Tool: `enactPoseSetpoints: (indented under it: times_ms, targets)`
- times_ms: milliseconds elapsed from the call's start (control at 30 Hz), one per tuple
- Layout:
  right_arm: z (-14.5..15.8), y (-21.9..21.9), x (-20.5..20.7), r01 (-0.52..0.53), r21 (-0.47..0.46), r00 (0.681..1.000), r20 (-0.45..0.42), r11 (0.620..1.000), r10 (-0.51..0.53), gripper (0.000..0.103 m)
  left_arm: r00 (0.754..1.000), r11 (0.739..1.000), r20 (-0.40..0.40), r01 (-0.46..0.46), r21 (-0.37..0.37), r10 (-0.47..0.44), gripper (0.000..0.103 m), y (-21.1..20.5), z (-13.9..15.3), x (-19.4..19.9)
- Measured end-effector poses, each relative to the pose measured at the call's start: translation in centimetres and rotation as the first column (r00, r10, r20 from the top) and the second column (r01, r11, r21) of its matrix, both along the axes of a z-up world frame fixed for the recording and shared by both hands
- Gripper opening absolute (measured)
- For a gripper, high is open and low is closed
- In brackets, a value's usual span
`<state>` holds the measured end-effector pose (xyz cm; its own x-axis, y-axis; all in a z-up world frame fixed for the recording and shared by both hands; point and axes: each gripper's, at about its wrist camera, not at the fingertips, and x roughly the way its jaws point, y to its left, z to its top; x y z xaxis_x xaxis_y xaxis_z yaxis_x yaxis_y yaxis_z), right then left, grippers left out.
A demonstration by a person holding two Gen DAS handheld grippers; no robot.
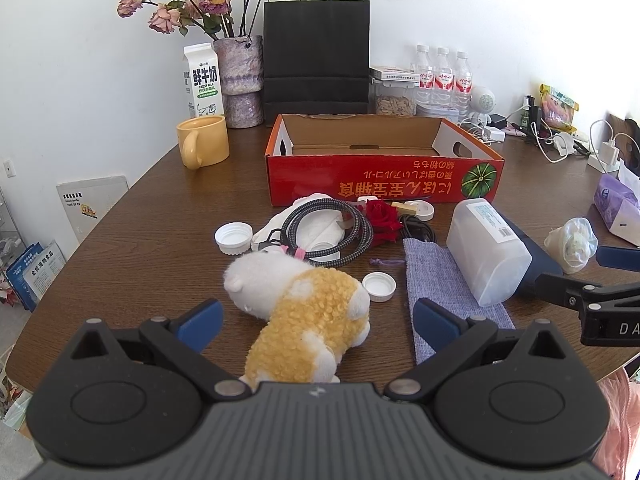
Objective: Organize objects
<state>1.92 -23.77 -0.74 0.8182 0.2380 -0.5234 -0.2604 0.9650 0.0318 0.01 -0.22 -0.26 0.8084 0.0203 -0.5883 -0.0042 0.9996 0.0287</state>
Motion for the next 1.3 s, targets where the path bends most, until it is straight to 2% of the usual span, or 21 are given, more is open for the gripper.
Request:
enactPoseSetpoints:
  times_ms: [700, 1300]
  targets:
    - [0.0, -0.1, 0.0, 0.001, 0.001, 1.000, -0.003, 1.000, -0.001, 0.103, 1.000, 1.000, -0.006, -0.005, -0.007, 0.005, 0.103, 0.1, 0.2, 0.2]
    - [-0.9, 1.4, 2.3, -0.053, -0.026, 0.998, -0.027, 0.998, 0.052, 0.103, 0.994, 0.995, -0.080, -0.082, -0.053, 0.078, 0.103, 1.8, -2.1, 3.1]
